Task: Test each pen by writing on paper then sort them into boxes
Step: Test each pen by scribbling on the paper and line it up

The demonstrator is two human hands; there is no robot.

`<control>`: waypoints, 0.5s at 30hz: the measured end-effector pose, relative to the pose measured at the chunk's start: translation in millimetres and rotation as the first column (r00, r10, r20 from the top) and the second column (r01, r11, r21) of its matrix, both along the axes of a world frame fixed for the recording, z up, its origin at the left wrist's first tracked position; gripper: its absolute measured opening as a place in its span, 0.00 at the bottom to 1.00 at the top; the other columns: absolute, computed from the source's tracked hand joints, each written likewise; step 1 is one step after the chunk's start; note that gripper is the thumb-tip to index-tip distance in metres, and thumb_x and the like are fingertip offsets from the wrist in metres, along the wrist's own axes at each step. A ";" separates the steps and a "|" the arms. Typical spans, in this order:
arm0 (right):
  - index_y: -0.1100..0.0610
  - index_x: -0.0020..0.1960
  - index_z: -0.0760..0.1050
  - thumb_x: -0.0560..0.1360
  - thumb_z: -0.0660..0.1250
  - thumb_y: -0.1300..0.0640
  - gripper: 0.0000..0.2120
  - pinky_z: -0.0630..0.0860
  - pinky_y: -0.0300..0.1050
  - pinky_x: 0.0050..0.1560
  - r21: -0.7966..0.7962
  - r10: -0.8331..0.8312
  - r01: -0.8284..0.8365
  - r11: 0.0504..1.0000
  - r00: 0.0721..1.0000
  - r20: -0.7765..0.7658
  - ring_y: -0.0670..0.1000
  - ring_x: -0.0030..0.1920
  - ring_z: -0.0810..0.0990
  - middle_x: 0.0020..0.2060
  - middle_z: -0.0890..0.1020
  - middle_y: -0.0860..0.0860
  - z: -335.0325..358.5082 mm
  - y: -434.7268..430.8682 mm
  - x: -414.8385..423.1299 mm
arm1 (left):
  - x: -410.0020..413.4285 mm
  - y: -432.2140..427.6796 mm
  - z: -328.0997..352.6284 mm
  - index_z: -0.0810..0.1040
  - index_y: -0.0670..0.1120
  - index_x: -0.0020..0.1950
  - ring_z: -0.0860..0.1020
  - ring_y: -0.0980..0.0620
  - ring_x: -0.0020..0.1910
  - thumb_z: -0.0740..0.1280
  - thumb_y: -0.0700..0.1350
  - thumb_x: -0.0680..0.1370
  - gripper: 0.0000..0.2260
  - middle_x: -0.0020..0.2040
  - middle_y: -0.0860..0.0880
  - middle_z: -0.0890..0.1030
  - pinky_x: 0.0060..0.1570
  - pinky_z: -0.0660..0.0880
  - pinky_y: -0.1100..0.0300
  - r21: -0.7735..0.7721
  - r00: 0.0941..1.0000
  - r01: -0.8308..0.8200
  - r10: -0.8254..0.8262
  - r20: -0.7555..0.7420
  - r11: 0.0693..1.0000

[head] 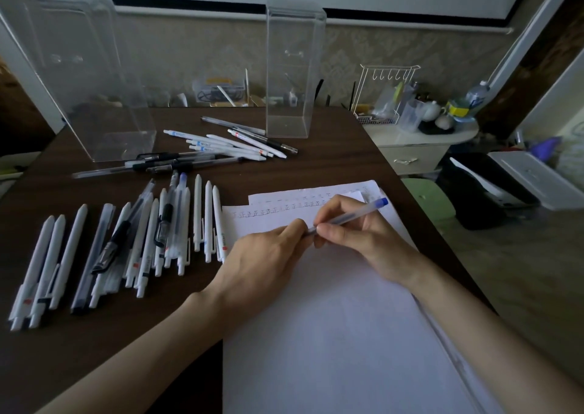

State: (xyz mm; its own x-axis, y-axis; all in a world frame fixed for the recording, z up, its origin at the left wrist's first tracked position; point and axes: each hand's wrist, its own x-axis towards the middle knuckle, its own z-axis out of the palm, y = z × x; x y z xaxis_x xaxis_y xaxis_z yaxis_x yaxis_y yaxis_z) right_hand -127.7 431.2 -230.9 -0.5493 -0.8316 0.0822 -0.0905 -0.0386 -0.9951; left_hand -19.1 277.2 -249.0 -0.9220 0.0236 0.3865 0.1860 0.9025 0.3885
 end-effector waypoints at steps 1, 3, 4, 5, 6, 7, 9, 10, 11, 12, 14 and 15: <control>0.58 0.44 0.75 0.72 0.66 0.61 0.01 0.74 0.36 0.45 -0.011 0.000 0.000 1.000 1.000 0.002 0.47 0.40 0.80 0.36 0.80 0.48 -0.6 -0.3 -0.3 | 0.5 -1.2 0.1 0.71 0.49 0.48 0.73 0.42 0.28 0.47 0.58 0.79 0.18 0.32 0.50 0.76 0.24 0.66 0.56 0.009 1.000 -0.015 0.015 0.005 1.000; 0.57 0.43 0.75 0.73 0.65 0.62 0.01 0.75 0.37 0.45 -0.029 -0.001 0.001 1.000 1.000 0.010 0.48 0.39 0.79 0.36 0.80 0.49 -2.0 -1.3 -1.1 | 0.4 -3.6 -1.1 0.67 0.52 0.47 0.73 0.42 0.29 0.46 0.62 0.78 0.17 0.29 0.50 0.72 0.25 0.67 0.56 0.018 0.998 -0.057 0.057 0.008 0.998; 0.56 0.43 0.76 0.73 0.64 0.62 0.02 0.75 0.39 0.45 -0.032 0.004 -0.004 0.999 1.000 0.003 0.48 0.39 0.79 0.36 0.80 0.49 -3.6 -2.0 -2.6 | 0.4 -3.3 -1.4 0.65 0.52 0.47 0.73 0.42 0.29 0.45 0.63 0.77 0.18 0.28 0.51 0.70 0.25 0.66 0.56 0.017 0.997 -0.075 0.075 0.004 0.997; 0.55 0.43 0.77 0.73 0.63 0.61 0.04 0.75 0.40 0.44 -0.037 0.003 -0.003 0.999 1.000 -0.012 0.49 0.39 0.79 0.35 0.80 0.49 -4.6 -2.4 -4.3 | 0.2 -2.3 -1.2 0.65 0.52 0.48 0.73 0.42 0.30 0.45 0.65 0.77 0.19 0.27 0.52 0.68 0.26 0.65 0.56 0.010 0.996 -0.092 0.092 0.007 0.996; 0.54 0.42 0.79 0.73 0.62 0.61 0.08 0.74 0.41 0.43 -0.058 -0.014 0.013 0.998 1.000 -0.018 0.49 0.38 0.79 0.35 0.80 0.50 -4.5 -2.3 -7.0 | -0.4 -0.7 -0.1 0.65 0.52 0.50 0.74 0.43 0.32 0.44 0.66 0.76 0.21 0.27 0.53 0.66 0.28 0.66 0.55 0.003 0.993 -0.115 0.115 0.025 0.993; 0.53 0.42 0.81 0.73 0.59 0.60 0.11 0.73 0.41 0.42 -0.103 -0.057 0.057 0.993 0.998 0.003 0.50 0.37 0.79 0.34 0.81 0.51 -2.7 -1.2 -10.7 | -0.9 0.2 0.1 0.65 0.52 0.53 0.75 0.44 0.35 0.43 0.67 0.75 0.23 0.28 0.54 0.65 0.30 0.67 0.55 0.004 0.988 -0.143 0.143 0.054 0.990; 0.57 0.44 0.82 0.72 0.55 0.58 0.16 0.72 0.41 0.39 -0.206 -0.192 0.213 0.955 0.974 0.118 0.52 0.36 0.79 0.34 0.82 0.54 1.9 6.9 -25.1 | -2.1 0.5 2.9 0.64 0.51 0.60 0.76 0.48 0.42 0.45 0.67 0.74 0.26 0.34 0.56 0.68 0.34 0.68 0.56 0.040 0.984 -0.170 0.167 0.066 0.985; 0.60 0.46 0.81 0.72 0.55 0.57 0.16 0.72 0.41 0.38 -0.226 -0.272 0.297 0.928 0.953 0.135 0.52 0.37 0.79 0.35 0.83 0.56 4.6 12.3 -32.9 | -3.7 0.2 4.0 0.65 0.51 0.63 0.76 0.49 0.45 0.46 0.68 0.75 0.27 0.40 0.57 0.70 0.35 0.68 0.57 0.024 0.987 -0.155 0.154 0.043 0.988; 0.61 0.47 0.80 0.74 0.56 0.56 0.15 0.73 0.40 0.37 -0.216 -0.361 0.375 0.901 0.927 0.102 0.52 0.37 0.79 0.36 0.84 0.56 6.7 16.7 -39.1 | -6.5 0.5 5.3 0.65 0.51 0.65 0.76 0.49 0.47 0.46 0.67 0.76 0.27 0.46 0.55 0.72 0.37 0.68 0.58 -0.023 0.991 -0.133 0.133 0.023 0.991; 0.60 0.47 0.79 0.76 0.58 0.55 0.13 0.73 0.38 0.36 -0.192 -0.451 0.448 0.873 0.892 0.033 0.49 0.36 0.79 0.35 0.84 0.53 6.3 20.1 -43.7 | -11.2 1.6 5.9 0.65 0.52 0.67 0.75 0.49 0.48 0.46 0.67 0.76 0.28 0.49 0.52 0.72 0.40 0.67 0.58 -0.081 0.993 -0.112 0.114 0.022 0.990; 0.61 0.41 0.76 0.77 0.64 0.57 0.09 0.70 0.35 0.32 -0.138 -0.586 0.571 0.810 0.799 -0.133 0.44 0.30 0.75 0.28 0.79 0.48 -0.5 21.1 -48.5 | -26.2 8.1 6.3 0.61 0.55 0.72 0.71 0.49 0.51 0.44 0.67 0.75 0.30 0.52 0.48 0.69 0.47 0.66 0.56 -0.189 0.991 -0.090 0.106 0.081 0.978; 0.60 0.38 0.73 0.77 0.66 0.58 0.10 0.68 0.34 0.30 -0.113 -0.619 0.609 0.785 0.762 -0.191 0.43 0.27 0.72 0.24 0.76 0.47 -4.9 19.3 -48.9 | -35.4 13.4 4.8 0.59 0.56 0.73 0.69 0.49 0.51 0.43 0.68 0.74 0.31 0.53 0.47 0.68 0.48 0.65 0.55 -0.233 0.989 -0.078 0.104 0.103 0.969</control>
